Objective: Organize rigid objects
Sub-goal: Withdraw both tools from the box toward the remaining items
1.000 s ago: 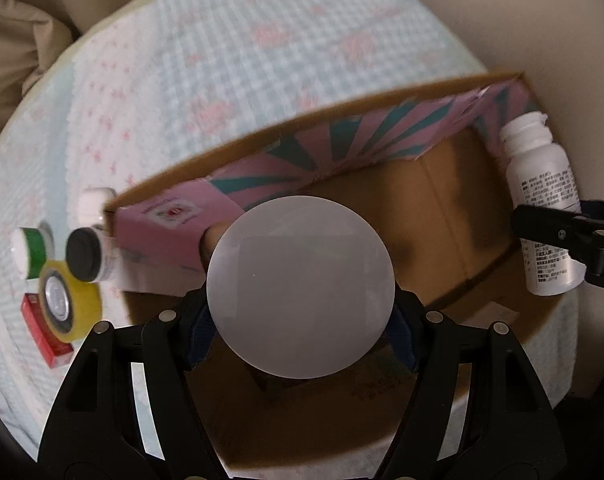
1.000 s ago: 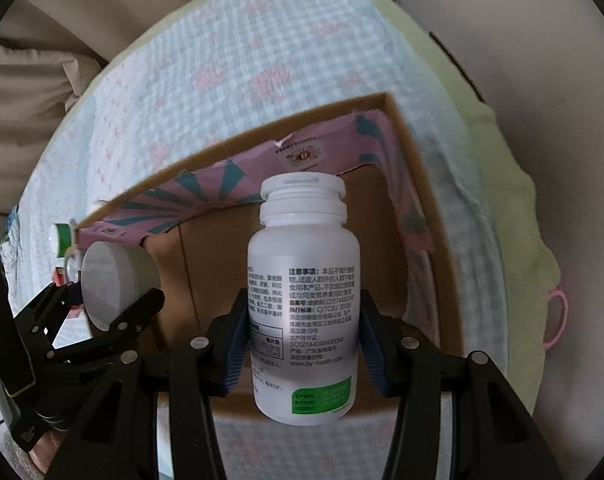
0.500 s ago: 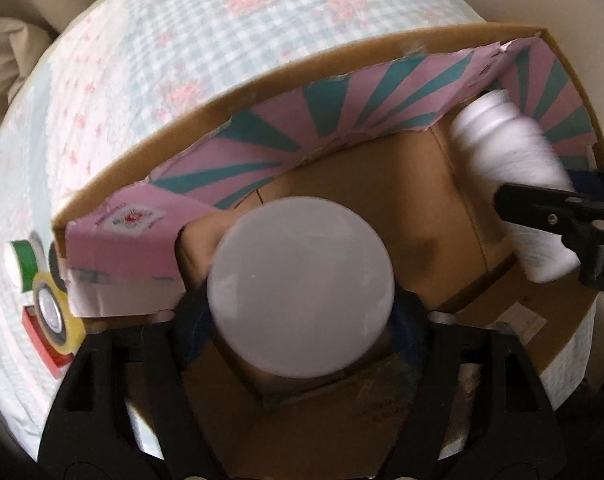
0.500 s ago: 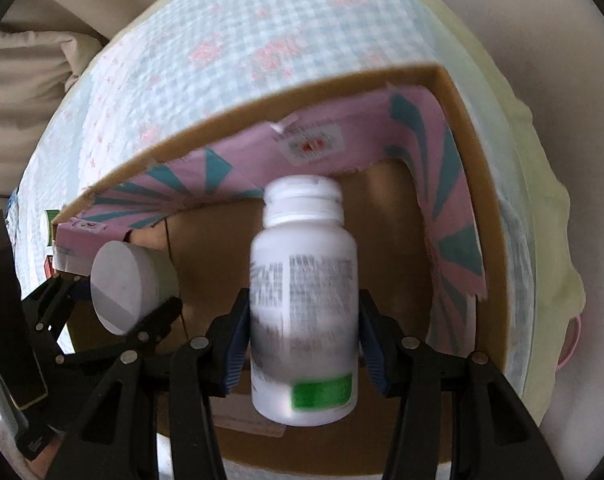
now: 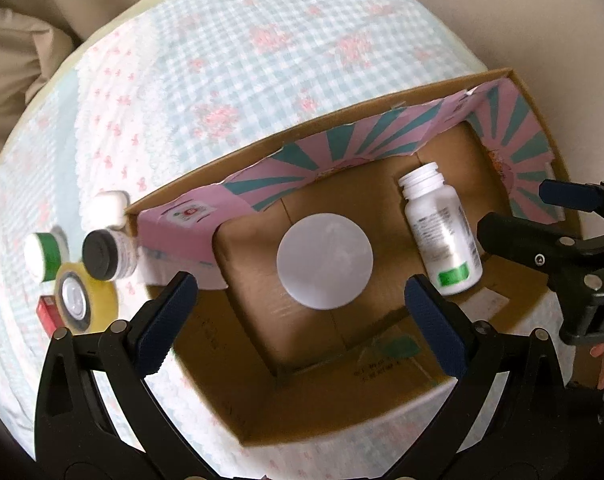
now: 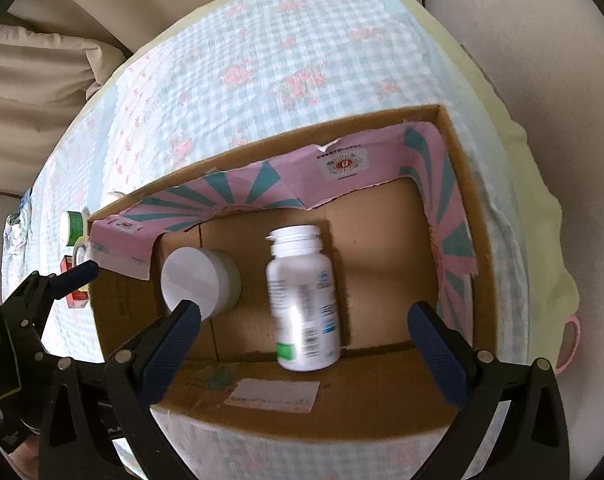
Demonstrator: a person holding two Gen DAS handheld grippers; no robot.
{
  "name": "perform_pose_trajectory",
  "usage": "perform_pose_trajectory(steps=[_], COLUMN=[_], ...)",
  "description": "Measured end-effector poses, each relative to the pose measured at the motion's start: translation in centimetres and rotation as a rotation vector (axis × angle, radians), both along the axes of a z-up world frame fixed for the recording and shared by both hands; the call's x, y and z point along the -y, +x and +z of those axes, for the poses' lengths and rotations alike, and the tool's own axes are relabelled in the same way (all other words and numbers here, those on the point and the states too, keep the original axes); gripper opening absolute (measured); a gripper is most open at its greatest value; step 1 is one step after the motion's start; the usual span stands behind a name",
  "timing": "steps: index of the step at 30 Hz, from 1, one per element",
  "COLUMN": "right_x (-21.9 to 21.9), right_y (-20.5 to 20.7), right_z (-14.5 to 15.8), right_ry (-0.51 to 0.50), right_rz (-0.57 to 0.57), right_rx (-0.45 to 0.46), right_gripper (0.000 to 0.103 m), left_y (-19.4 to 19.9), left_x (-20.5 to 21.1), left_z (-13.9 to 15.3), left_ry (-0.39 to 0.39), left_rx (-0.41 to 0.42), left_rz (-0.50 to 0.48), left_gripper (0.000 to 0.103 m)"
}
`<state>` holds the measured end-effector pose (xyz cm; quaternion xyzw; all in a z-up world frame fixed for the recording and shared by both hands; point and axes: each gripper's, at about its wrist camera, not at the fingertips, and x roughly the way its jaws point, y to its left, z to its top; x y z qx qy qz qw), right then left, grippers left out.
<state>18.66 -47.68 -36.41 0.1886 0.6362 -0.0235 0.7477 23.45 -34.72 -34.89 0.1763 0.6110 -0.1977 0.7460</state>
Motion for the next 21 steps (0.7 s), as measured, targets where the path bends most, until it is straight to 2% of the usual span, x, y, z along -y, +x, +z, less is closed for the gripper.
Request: perform_pose_trajectory(steps=[7, 12, 17, 21], right_x=[-0.7, -2.7, -6.2, -9.2], right_y=[-1.4, -3.2, -5.1, -6.0], right_z=[4.7, 9.2, 13.6, 15.9], right_ry=[-0.066, -0.124, -0.169, -0.173], right_rz=[-0.002, 0.027, 0.061, 0.082], right_rx=[0.048, 0.12, 0.192, 0.225], right_gripper=[0.103, 0.103, 0.103, 0.103], left_y=[-0.2, -2.7, -5.4, -6.7], left_x=[-3.0, -6.4, -12.9, -18.4], left_z=[4.4, 8.7, 13.3, 15.2], left_ry=[-0.046, -0.07, -0.077, -0.081], left_rx=[0.05, 0.111, 0.182, 0.209], left_rz=[0.05, 0.11, 0.207, 0.295], left_gripper=[0.103, 0.103, 0.103, 0.103])
